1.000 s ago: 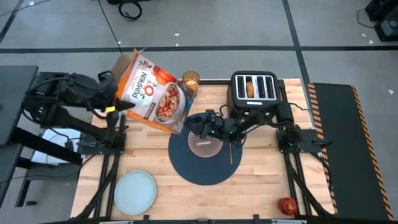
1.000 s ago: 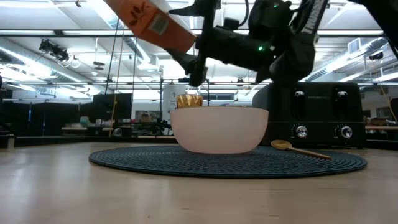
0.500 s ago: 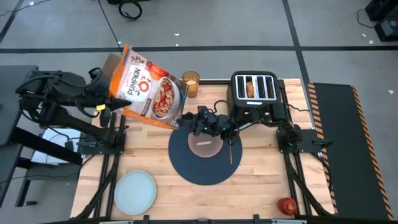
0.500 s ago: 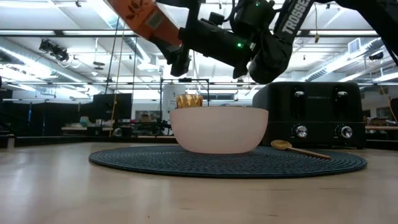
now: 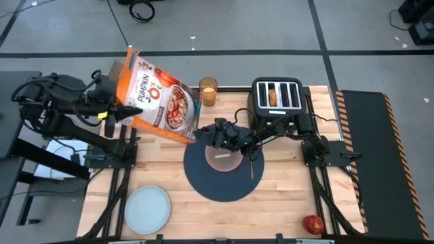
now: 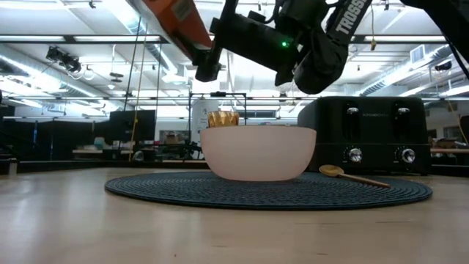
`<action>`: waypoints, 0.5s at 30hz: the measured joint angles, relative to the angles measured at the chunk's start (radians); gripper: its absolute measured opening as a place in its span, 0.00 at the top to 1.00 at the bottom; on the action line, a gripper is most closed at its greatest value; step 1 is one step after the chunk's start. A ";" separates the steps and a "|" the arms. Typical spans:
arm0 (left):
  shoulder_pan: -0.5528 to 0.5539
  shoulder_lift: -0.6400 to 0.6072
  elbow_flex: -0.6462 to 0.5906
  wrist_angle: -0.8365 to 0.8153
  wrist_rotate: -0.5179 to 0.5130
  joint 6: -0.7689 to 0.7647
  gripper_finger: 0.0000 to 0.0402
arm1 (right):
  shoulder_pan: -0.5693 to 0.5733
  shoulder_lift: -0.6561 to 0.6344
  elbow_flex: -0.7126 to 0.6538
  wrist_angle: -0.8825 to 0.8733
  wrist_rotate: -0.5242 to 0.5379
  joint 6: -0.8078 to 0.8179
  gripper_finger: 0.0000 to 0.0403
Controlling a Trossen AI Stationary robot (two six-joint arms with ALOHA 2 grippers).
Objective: Arrange a breakfast setting
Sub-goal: Pour the cereal from the cereal box into the bowl
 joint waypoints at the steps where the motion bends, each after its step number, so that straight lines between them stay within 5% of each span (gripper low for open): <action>1: 0.000 0.006 0.000 0.001 -0.002 0.000 0.99 | 0.000 0.000 0.000 0.002 0.003 -0.006 0.11; 15: 0.000 0.014 0.002 0.003 0.033 0.043 0.99 | 0.002 0.002 -0.002 0.002 -0.056 -0.199 0.14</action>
